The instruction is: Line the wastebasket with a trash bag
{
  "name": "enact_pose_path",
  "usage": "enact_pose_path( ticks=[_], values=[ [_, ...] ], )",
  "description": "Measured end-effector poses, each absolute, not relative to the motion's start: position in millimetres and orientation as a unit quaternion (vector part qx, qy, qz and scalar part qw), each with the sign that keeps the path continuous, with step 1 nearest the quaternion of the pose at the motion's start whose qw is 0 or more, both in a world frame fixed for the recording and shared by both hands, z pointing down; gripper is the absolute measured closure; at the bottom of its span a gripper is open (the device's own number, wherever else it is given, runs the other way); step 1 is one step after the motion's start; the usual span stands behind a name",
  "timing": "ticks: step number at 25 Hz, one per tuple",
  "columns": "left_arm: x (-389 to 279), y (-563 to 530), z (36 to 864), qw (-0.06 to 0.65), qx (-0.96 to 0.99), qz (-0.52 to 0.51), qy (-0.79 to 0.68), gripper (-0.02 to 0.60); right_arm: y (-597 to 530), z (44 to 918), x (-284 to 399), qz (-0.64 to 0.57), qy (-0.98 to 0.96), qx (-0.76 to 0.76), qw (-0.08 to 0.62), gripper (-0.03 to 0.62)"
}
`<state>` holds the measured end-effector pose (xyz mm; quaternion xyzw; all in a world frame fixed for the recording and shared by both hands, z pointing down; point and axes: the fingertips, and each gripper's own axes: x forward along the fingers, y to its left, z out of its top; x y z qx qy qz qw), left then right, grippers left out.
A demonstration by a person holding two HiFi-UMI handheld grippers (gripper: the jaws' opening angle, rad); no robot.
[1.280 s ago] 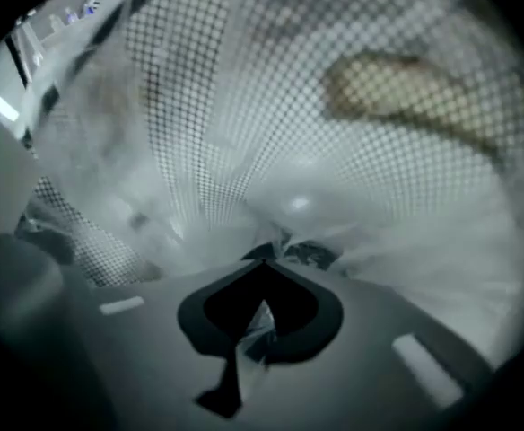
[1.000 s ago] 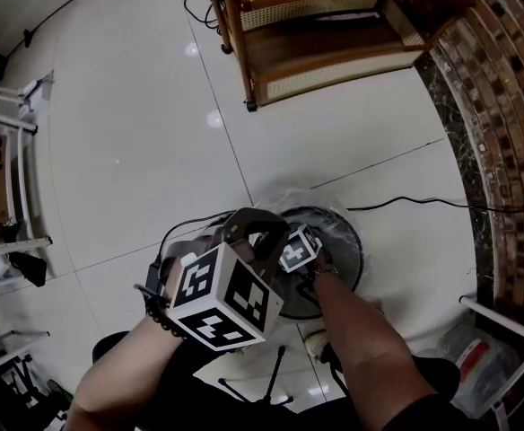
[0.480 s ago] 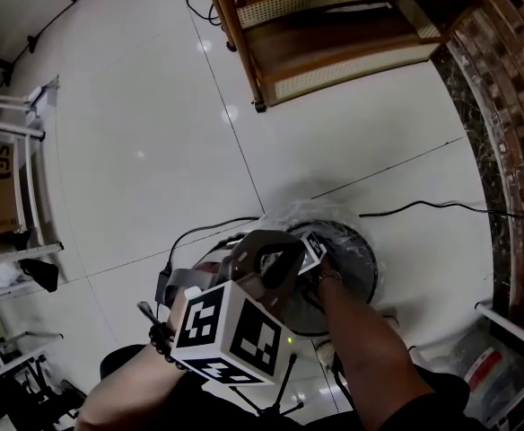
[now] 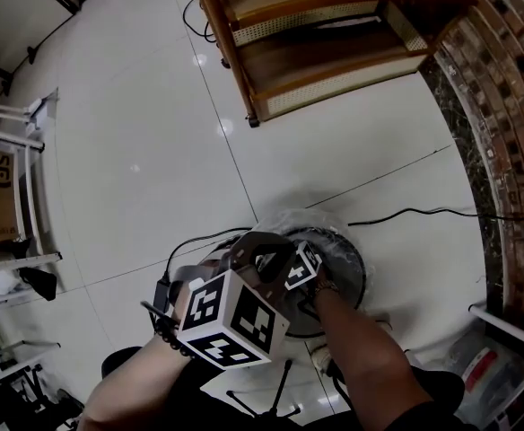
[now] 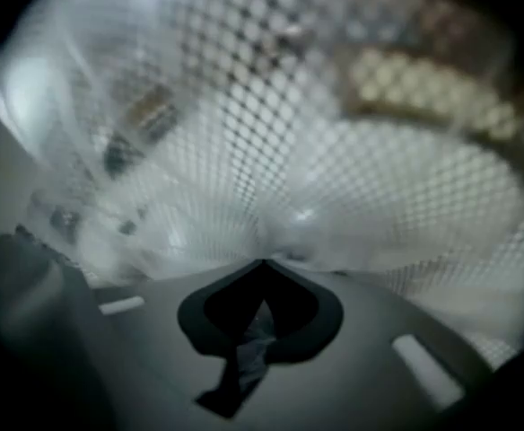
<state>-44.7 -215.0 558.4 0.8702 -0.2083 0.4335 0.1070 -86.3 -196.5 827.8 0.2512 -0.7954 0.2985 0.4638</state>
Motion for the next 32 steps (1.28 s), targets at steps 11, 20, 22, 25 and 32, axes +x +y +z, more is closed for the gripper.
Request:
enact_pose_path(
  ticks=[11, 20, 22, 25, 32],
  values=[
    [-59.9, -205.8, 560.2, 0.13, 0.873, 0.411, -0.229, 0.578, -169.7, 725.2, -68.0, 0.27, -0.813, 0.276, 0.435, 0.591],
    [-58.3, -181.0, 540.7, 0.13, 0.872, 0.403, -0.246, 0.578, -167.3, 636.3, -47.1, 0.254, -0.83, 0.321, 0.378, 0.591],
    [-61.1, -173.0, 536.9, 0.138, 0.869, 0.403, -0.25, 0.578, -167.0, 615.3, -35.4, 0.256, -0.831, 0.338, 0.36, 0.591],
    [-60.3, -160.2, 533.1, 0.14, 0.867, 0.406, -0.253, 0.577, -167.8, 585.5, -10.7, 0.254, -0.829, 0.365, 0.339, 0.592],
    [-46.4, -137.5, 518.6, 0.143, 0.87, 0.378, -0.284, 0.578, -147.1, 525.9, 8.2, 0.212, -0.839, 0.398, 0.304, 0.591]
  ],
)
